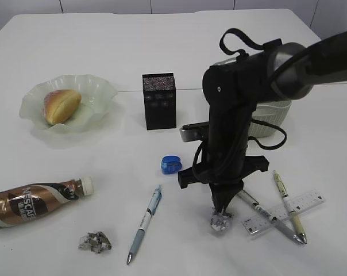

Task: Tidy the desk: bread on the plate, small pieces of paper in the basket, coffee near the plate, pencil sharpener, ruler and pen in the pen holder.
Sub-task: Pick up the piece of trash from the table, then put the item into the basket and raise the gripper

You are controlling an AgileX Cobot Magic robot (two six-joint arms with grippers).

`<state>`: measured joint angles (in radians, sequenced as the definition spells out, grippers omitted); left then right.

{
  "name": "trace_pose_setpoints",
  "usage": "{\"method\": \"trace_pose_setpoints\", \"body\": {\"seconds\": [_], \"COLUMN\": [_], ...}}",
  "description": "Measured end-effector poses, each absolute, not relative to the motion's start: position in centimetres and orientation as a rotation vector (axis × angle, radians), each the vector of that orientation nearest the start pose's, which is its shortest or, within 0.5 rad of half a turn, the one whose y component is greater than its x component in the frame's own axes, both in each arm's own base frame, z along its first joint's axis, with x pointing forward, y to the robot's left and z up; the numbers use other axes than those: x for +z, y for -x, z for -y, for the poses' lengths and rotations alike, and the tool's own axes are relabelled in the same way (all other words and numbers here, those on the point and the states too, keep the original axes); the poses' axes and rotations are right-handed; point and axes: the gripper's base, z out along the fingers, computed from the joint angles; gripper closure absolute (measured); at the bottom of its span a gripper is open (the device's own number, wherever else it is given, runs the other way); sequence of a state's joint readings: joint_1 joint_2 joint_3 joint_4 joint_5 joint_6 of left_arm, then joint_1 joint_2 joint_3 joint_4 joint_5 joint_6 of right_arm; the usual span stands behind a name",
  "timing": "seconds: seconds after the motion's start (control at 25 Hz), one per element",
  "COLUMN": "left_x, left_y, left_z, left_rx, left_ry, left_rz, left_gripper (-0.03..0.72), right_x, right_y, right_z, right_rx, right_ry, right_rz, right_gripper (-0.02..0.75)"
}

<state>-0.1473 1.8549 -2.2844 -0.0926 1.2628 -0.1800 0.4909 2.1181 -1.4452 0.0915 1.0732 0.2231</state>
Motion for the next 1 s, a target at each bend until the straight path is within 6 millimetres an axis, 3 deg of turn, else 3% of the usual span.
{"method": "trace_pose_setpoints", "body": {"seconds": [0.2, 0.56, 0.68, 0.8, 1.0], "left_x": [46.5, 46.5, 46.5, 46.5, 46.5], "left_y": [-38.5, -38.5, -38.5, -38.5, -38.5], "left_z": [6.5, 6.5, 6.5, 6.5, 6.5], "left_rx": [-0.282, -0.282, -0.28, -0.28, -0.279], "left_ry": [0.026, 0.026, 0.026, 0.026, 0.026], "left_rz": [-2.329, -2.329, -2.329, -2.329, -2.328], "left_gripper": [0.129, 0.129, 0.129, 0.129, 0.14], "right_x": [16.5, 24.5, 27.1, 29.6, 31.3], "right_y": [-35.7, -40.0, -41.5, -43.5, -46.5], "right_z": [-20.1, -21.6, -20.4, -17.7, -13.5], "right_rx": [0.119, 0.229, 0.231, 0.224, 0.189], "right_ry": [0.377, 0.373, 0.296, 0.173, 0.021], "right_rz": [-3.209, -2.918, -2.827, -2.737, -2.637], "right_gripper": [0.75, 0.751, 0.751, 0.751, 0.751]}}
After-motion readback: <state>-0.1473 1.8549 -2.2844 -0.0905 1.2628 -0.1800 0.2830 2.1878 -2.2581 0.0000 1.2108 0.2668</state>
